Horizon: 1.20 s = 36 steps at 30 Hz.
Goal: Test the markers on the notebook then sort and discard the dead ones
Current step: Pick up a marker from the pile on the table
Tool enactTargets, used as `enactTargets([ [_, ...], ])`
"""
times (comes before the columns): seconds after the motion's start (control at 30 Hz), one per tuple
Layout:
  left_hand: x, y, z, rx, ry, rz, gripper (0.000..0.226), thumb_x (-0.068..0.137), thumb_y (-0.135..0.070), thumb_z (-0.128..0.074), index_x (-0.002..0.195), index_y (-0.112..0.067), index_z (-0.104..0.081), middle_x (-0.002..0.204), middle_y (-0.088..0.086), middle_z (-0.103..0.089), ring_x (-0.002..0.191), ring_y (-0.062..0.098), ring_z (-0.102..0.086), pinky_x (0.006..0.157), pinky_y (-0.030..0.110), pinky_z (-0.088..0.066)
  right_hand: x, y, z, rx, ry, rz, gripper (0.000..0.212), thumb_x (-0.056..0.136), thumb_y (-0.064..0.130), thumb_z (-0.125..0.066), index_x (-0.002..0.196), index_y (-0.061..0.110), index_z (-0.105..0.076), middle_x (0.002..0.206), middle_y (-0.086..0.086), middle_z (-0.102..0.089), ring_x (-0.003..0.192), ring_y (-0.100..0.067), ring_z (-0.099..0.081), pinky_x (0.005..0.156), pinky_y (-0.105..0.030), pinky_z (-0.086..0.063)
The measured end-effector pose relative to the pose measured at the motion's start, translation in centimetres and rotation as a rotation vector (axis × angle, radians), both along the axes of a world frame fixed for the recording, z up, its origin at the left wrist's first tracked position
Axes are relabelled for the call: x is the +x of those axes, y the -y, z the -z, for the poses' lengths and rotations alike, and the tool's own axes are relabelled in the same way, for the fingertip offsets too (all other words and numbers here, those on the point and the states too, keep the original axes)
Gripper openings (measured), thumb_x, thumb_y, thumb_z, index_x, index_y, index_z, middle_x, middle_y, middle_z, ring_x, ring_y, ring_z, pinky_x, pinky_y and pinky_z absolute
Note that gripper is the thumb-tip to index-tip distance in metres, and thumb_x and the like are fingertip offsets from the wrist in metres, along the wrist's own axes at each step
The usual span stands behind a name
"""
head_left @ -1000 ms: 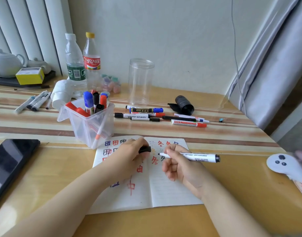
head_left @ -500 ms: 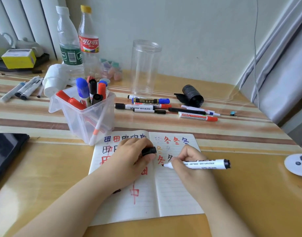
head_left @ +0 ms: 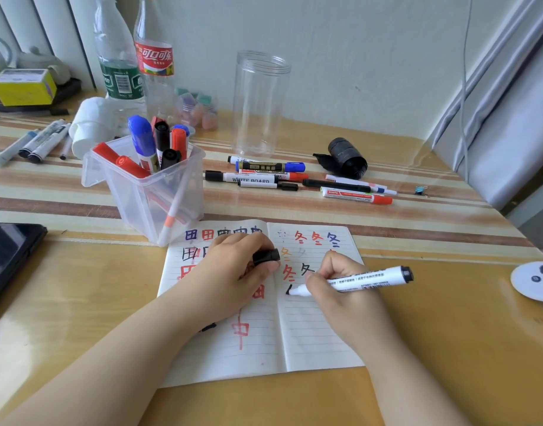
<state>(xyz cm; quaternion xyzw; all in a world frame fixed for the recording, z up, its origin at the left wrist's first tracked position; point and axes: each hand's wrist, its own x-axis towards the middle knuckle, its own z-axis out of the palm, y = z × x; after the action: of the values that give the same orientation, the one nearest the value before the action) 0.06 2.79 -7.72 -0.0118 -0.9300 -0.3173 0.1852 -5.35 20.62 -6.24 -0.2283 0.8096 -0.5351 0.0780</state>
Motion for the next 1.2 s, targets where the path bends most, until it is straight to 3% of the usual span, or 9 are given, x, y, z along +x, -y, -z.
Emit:
enactTargets([
  [0.1,0.08,-0.01,-0.03,-0.002,0.014,-0.001,0.028,0.082,-0.04,-0.047,0.097,-0.019,-0.058,0.085,-0.01,-0.056,0.08,0.006,-0.045,0.079,0.012,-0.03,-0.1,-0.14,0.06,-0.007,-0.011,0.038,0.037,0.084,0.009,-0.059,0.054,0.018,-0.038,0.043,0.012,-0.031,0.042,-0.006,-0.025,0.041,-0.018,-0.022],
  [0.67,0.05,0.01,-0.2,-0.013,0.03,0.002,0.029,0.082,-0.04,-0.044,0.098,-0.019,-0.058,0.087,-0.012,-0.055,0.08,0.005,-0.044,0.08,0.011,-0.029,-0.14,-0.12,0.07,0.008,-0.004,-0.017,0.037,0.084,0.006,-0.059,0.056,0.012,-0.036,0.042,0.01,-0.03,0.04,-0.006,-0.024,0.04,-0.019,-0.022],
  [0.83,0.1,0.03,-0.18,-0.012,0.028,0.004,0.028,0.083,-0.039,-0.045,0.098,-0.019,-0.058,0.086,-0.01,-0.056,0.08,0.005,-0.045,0.08,0.011,-0.03,-0.23,-0.4,0.1,0.042,-0.035,0.033,0.031,0.077,0.015,-0.056,0.056,0.016,-0.033,0.045,0.009,-0.026,0.043,-0.008,-0.023,0.041,-0.021,-0.021],
  [0.97,0.06,0.14,0.02,-0.018,0.027,0.013,0.029,0.084,-0.044,-0.044,0.096,-0.022,-0.057,0.086,-0.012,-0.057,0.081,0.002,-0.045,0.079,0.011,-0.03,-0.28,-0.57,0.22,0.024,-0.011,0.044,0.036,0.081,0.005,-0.057,0.056,0.016,-0.034,0.049,0.005,-0.028,0.046,-0.01,-0.025,0.044,-0.023,-0.022],
  [1.2,0.09,0.12,-0.04,-0.017,0.041,0.008,0.027,0.083,-0.04,-0.045,0.097,-0.021,-0.058,0.087,-0.01,-0.057,0.081,0.001,-0.044,0.08,0.01,-0.029,-0.17,-0.58,0.08,0.015,0.002,0.005,0.036,0.078,0.009,-0.058,0.053,0.018,-0.034,0.048,0.007,-0.028,0.045,-0.009,-0.024,0.043,-0.021,-0.022],
])
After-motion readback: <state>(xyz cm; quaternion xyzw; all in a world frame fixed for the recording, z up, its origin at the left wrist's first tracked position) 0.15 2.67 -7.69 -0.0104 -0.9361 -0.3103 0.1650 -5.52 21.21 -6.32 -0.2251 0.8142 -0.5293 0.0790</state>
